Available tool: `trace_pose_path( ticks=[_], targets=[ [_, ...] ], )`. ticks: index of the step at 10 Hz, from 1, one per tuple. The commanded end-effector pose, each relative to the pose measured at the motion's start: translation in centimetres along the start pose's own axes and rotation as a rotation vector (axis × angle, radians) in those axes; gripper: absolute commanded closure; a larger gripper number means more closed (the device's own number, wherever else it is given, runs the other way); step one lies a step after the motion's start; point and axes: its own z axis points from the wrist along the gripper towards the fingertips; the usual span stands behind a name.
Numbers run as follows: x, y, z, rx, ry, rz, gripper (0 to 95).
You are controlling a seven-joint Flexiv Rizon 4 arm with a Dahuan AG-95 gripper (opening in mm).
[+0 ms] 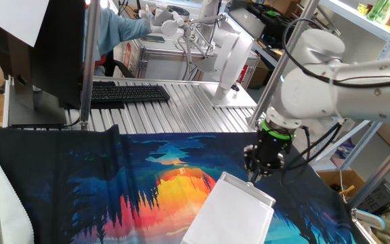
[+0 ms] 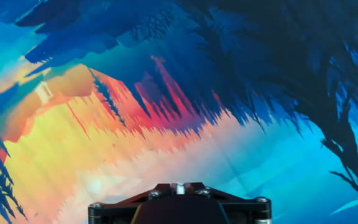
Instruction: Grasp the handle and close the drawer
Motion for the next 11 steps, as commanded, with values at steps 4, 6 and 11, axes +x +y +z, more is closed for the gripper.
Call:
trace_pose_path(
  ticks=[4, 6, 11],
  targets=[
    [-0.64, -0.13, 0.52, -0.005, 0.007, 0.009, 76.0],
    [-0.61, -0.31, 0.72, -0.005, 0.008, 0.011, 76.0],
    [-0.12, -0.41, 1.02, -0.008, 0.009, 0.023, 57.0]
  ],
)
